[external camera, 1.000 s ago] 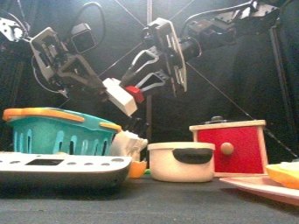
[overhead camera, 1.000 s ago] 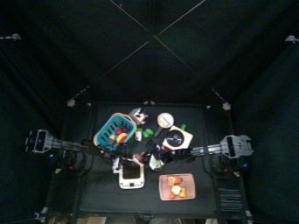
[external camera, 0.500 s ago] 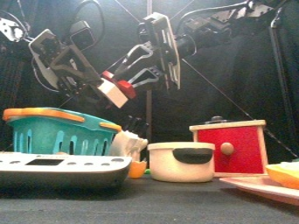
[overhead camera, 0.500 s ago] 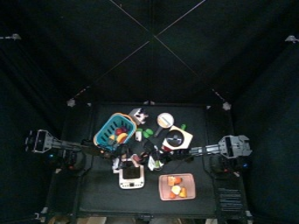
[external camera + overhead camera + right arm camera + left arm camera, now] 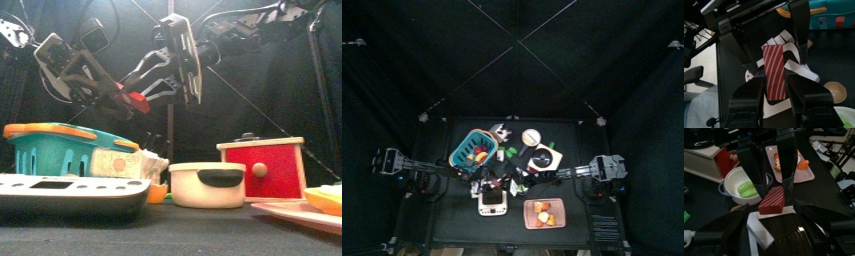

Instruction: Disassemble salmon sushi

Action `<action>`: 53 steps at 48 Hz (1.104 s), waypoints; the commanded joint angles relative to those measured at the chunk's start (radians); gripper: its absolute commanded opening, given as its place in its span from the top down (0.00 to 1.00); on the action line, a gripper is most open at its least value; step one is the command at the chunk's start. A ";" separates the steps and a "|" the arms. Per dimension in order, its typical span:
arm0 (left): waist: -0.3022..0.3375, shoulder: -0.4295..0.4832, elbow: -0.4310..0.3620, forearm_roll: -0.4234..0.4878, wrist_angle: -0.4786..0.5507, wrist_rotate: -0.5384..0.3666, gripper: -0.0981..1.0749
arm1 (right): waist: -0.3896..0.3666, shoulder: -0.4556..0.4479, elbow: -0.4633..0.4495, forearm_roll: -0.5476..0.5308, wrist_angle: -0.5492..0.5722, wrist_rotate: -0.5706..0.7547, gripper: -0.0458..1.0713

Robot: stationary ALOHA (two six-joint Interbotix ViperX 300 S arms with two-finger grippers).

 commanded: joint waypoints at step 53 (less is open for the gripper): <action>-0.006 -0.031 0.015 -0.037 -0.005 0.009 0.06 | 0.000 -0.072 0.038 0.038 -0.002 0.002 0.59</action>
